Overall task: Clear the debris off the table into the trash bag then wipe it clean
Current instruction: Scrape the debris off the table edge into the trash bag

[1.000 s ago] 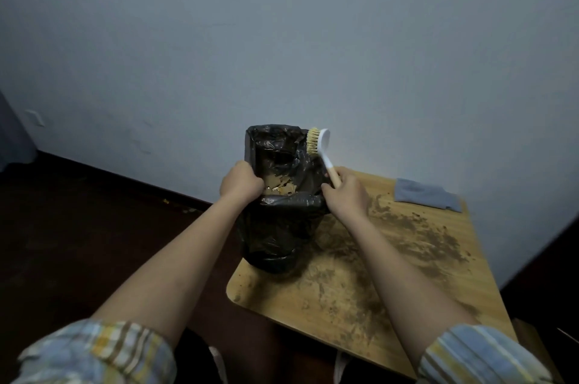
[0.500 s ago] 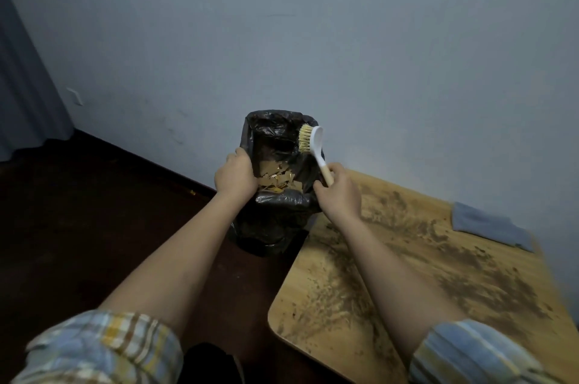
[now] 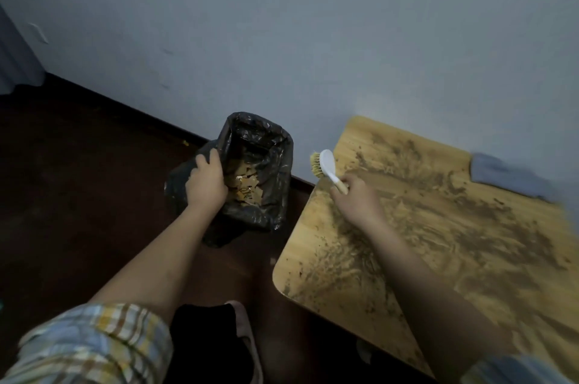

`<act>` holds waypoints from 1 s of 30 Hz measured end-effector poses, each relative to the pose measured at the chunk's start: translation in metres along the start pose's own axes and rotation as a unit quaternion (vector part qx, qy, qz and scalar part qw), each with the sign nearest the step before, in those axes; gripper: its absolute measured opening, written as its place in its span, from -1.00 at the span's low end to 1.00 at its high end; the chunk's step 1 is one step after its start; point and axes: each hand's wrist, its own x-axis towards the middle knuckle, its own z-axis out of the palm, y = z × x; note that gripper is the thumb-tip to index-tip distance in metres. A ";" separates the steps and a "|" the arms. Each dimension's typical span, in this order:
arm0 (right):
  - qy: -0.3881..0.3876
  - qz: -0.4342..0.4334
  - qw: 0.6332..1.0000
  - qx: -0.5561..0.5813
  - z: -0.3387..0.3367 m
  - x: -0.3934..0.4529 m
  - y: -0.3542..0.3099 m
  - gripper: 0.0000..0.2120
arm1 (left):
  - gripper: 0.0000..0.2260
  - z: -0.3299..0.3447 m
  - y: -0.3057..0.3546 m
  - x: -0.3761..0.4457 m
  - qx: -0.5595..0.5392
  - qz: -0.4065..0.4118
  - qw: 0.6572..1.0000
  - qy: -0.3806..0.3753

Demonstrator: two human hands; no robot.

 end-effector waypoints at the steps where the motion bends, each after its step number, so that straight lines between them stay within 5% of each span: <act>1: 0.002 -0.004 1.000 -0.013 -0.001 -0.005 0.005 -0.67 | -0.44 0.006 -0.002 -0.003 -0.012 -0.005 1.000 -0.005; 9: 0.054 0.028 0.988 -0.139 -0.031 -0.055 0.076 -0.59 | -0.50 0.070 0.006 -0.038 -0.078 0.003 0.996 -0.045; 16: 0.108 0.076 0.942 -0.310 -0.057 -0.076 0.109 -0.54 | -0.46 0.089 0.013 -0.056 -0.094 0.014 0.994 -0.058; 30: 0.028 0.114 0.909 -0.400 -0.050 -0.071 0.112 -0.68 | -0.34 0.098 0.030 -0.070 -0.101 0.033 0.990 -0.091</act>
